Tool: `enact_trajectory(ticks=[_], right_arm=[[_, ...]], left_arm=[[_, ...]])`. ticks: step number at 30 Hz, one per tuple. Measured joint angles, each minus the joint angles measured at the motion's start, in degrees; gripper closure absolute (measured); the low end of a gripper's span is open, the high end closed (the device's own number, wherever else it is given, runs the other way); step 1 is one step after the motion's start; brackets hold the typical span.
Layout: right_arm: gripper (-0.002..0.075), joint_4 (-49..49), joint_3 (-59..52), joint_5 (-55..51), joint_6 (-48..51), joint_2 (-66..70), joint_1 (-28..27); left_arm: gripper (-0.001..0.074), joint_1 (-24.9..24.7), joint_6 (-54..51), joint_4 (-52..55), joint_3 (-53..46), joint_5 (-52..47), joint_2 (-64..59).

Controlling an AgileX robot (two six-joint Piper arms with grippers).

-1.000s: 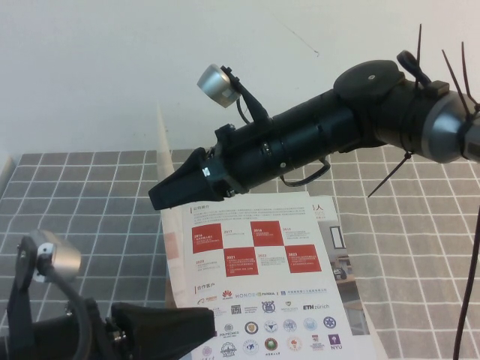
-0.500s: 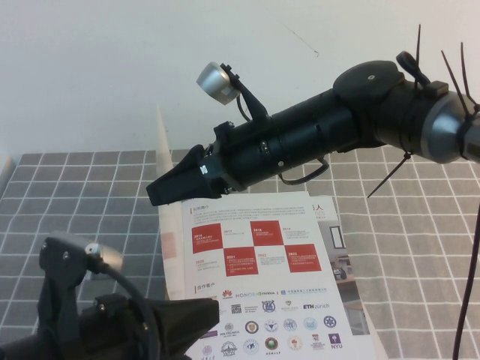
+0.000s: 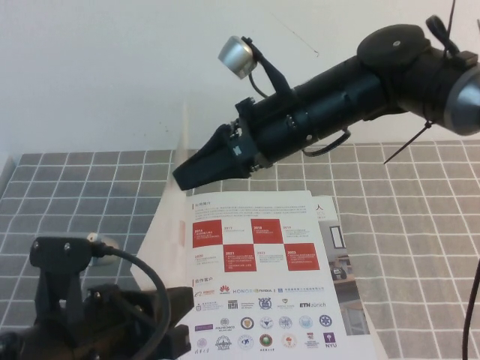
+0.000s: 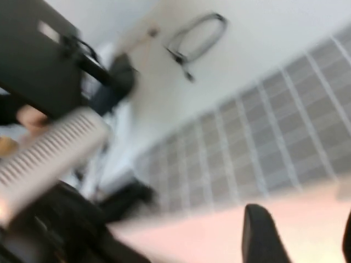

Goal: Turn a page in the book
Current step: Open the closed book

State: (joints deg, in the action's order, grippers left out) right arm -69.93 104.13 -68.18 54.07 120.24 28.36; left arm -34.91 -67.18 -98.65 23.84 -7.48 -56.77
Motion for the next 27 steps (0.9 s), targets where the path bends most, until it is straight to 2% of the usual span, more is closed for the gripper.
enact_trajectory(ticks=[5,7,12,15,27], right_arm=[[0.0417,13.3,-0.4,0.0,-4.7,0.1,-1.1],[0.0447,17.9,-1.8,0.9,-6.8,1.1,-0.8],[0.0631,20.5,-4.6,3.7,-8.0,8.2,0.5],[0.0697,20.8,-5.0,4.5,-8.1,12.7,1.3],[0.0725,23.6,-4.7,4.6,-9.2,15.5,1.9]], left_arm=[[0.0739,0.0,0.6,-0.2,0.0,6.1,0.0],[0.0739,0.0,0.6,-0.4,0.0,8.9,0.0],[0.0739,0.0,0.6,-0.7,0.0,13.3,0.0],[0.0739,0.0,0.9,-0.9,0.0,13.9,0.0],[0.0739,0.0,2.1,-1.1,0.0,16.4,-2.9]])
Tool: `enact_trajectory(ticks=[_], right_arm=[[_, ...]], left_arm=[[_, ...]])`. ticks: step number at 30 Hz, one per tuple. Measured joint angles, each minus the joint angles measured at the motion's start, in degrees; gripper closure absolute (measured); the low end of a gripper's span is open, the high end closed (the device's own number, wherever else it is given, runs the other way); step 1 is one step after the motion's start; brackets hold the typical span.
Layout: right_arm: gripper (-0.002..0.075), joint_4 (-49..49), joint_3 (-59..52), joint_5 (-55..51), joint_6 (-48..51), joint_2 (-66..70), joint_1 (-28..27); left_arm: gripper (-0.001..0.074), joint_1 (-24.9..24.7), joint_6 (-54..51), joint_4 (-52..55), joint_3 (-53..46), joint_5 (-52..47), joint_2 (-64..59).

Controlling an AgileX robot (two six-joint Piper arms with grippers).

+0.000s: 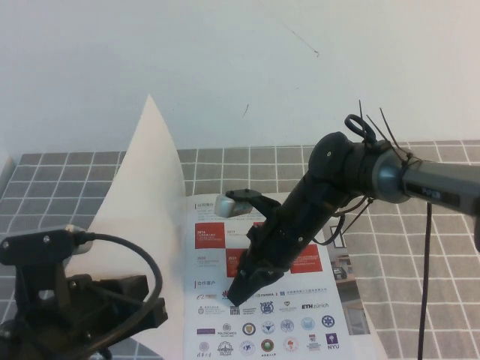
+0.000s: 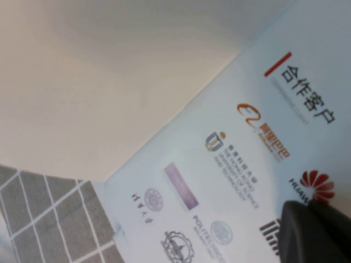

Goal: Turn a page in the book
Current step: Open the closed book

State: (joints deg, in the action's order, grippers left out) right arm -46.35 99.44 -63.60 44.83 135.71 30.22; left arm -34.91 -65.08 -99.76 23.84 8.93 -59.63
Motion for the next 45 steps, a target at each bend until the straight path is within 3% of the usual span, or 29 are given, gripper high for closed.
enact_trajectory(ticks=[17,25,31,38,45], right_arm=[[0.0726,5.9,0.1,-0.6,-1.6,-2.2,0.1],[0.0726,7.4,0.6,0.6,-2.6,-2.3,0.2],[0.0726,13.0,4.1,2.4,-3.8,-6.7,0.2],[0.0726,19.8,7.9,1.3,-5.5,-19.8,0.0],[0.0727,32.7,8.0,-3.6,-11.7,-32.6,0.0]], left_arm=[[0.0739,0.0,-2.8,-0.1,0.0,-1.1,-26.3],[0.0739,0.0,-2.8,0.0,0.7,-1.5,-28.5],[0.0739,0.0,-2.9,0.0,0.6,-2.1,-23.4],[0.0739,-0.1,-6.1,0.0,1.3,-3.1,-6.2],[0.0739,-0.1,-11.5,-0.1,3.5,-3.0,8.8]])
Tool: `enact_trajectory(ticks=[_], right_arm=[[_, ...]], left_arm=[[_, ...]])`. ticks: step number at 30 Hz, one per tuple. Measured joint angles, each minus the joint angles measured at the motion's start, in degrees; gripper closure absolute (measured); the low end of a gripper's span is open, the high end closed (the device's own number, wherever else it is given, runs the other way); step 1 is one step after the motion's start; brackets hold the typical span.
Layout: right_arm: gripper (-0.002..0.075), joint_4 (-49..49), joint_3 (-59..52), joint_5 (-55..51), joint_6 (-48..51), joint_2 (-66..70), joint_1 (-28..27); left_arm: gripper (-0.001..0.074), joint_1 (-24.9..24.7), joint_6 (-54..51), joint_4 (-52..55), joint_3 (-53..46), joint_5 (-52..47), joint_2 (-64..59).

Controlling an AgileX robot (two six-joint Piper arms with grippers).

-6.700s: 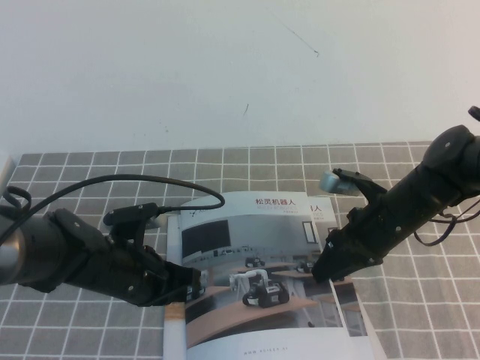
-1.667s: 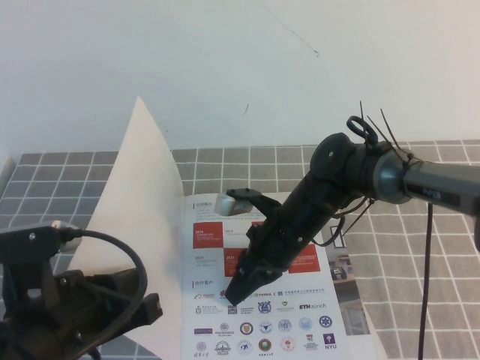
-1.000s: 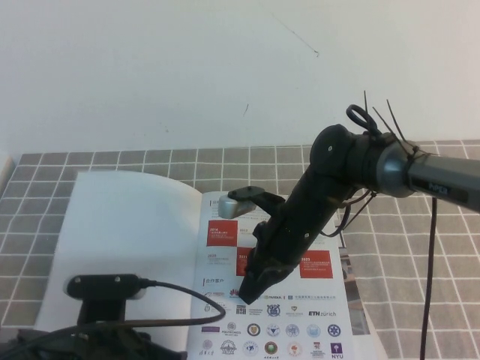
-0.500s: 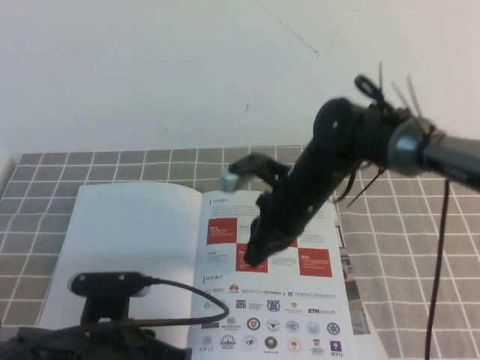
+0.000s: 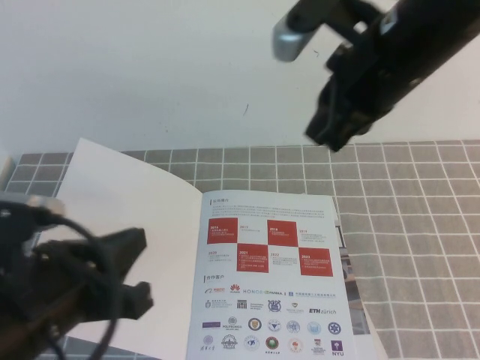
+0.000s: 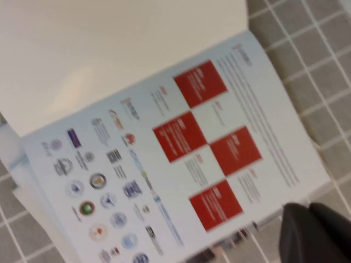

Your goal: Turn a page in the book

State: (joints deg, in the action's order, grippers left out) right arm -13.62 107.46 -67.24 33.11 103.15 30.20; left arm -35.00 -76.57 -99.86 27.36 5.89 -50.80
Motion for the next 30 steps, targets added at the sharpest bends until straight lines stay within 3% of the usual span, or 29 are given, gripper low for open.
enact_trajectory(ticks=[6,11,18,21,26,30], right_arm=[[0.0727,12.6,0.0,-3.5,-6.6,-7.1,0.0],[0.0727,15.8,-1.8,-3.5,-8.6,-12.1,-0.1],[0.0727,19.5,-13.4,-3.5,-11.6,-27.3,-0.1],[0.0727,20.6,-20.4,-3.5,-13.0,-34.4,-0.1],[0.0727,25.2,-33.6,-3.5,-16.3,-46.6,-0.1],[0.0727,29.4,-43.8,-2.6,-21.0,-57.5,-0.1]], left_arm=[[0.0739,0.0,-4.5,0.0,0.0,3.7,11.1],[0.0739,0.0,-5.2,-0.1,0.0,5.0,16.0],[0.0739,0.0,-5.2,0.0,0.0,-9.7,20.0],[0.0739,0.0,1.0,3.1,0.0,-17.7,20.2],[0.0739,0.0,24.3,28.5,0.1,-26.6,20.3],[0.0739,0.0,49.8,57.8,1.6,-33.6,20.3]])
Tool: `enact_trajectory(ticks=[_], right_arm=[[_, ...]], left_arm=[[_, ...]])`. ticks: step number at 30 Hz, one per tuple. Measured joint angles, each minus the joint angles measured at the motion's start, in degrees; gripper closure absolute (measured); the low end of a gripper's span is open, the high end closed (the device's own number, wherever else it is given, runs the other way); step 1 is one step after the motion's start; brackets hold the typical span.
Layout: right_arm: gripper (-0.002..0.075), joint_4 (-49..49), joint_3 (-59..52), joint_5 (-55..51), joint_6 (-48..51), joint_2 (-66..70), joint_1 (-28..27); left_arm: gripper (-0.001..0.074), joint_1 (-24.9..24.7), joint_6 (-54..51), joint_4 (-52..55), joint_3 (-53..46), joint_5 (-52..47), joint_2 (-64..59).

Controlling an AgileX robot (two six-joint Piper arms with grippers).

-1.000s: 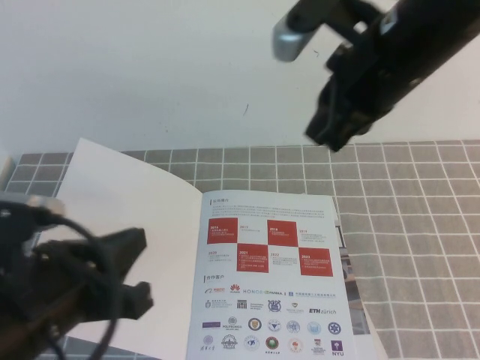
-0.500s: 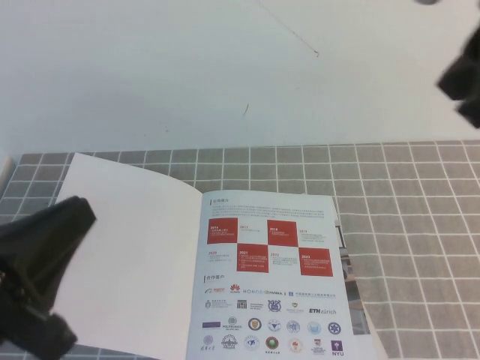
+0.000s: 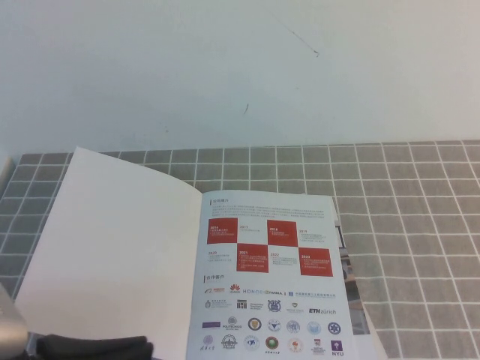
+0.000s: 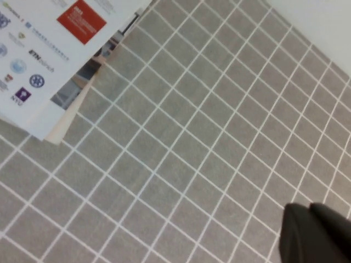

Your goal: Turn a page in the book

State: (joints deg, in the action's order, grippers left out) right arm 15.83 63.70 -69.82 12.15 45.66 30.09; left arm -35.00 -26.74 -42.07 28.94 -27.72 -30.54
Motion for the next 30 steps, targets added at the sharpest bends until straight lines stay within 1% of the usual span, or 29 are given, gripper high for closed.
enact_trajectory(ticks=[3,6,7,9,11,14,18,23,30], right_arm=[[0.0727,0.2,-7.2,5.2,-3.3,-8.4,0.0],[0.0727,0.1,-15.2,13.0,-6.6,-16.0,0.0],[0.0727,-0.2,-18.0,15.7,-7.2,-18.0,0.0],[0.0727,-1.3,-23.1,20.4,-7.5,-21.1,0.0],[0.0727,-2.6,-28.2,23.8,-7.8,-23.6,0.0],[0.0727,-4.6,-34.2,26.3,-7.8,-25.7,0.0],[0.0727,-8.4,-39.1,28.2,-7.9,-27.0,0.0],[0.0727,-10.6,-40.7,28.9,-7.9,-27.0,0.0],[0.0727,-11.2,-40.7,29.0,-7.9,-27.0,0.0]], left_arm=[[0.0739,0.0,19.1,22.5,2.9,-5.9,0.0],[0.0739,0.0,34.0,42.6,5.5,-10.5,0.0],[0.0739,0.0,37.3,48.6,5.7,-10.8,0.3],[0.0739,0.0,43.8,58.3,6.0,-10.8,0.9],[0.0739,0.0,48.1,63.9,6.0,-9.5,1.6],[0.0739,0.0,50.6,68.6,5.5,-6.6,2.8],[0.0739,0.0,51.5,71.5,1.6,-1.0,5.6],[0.0739,0.0,52.2,72.4,-3.9,7.0,8.7],[0.0739,0.0,53.0,72.8,-4.5,10.7,8.9]])
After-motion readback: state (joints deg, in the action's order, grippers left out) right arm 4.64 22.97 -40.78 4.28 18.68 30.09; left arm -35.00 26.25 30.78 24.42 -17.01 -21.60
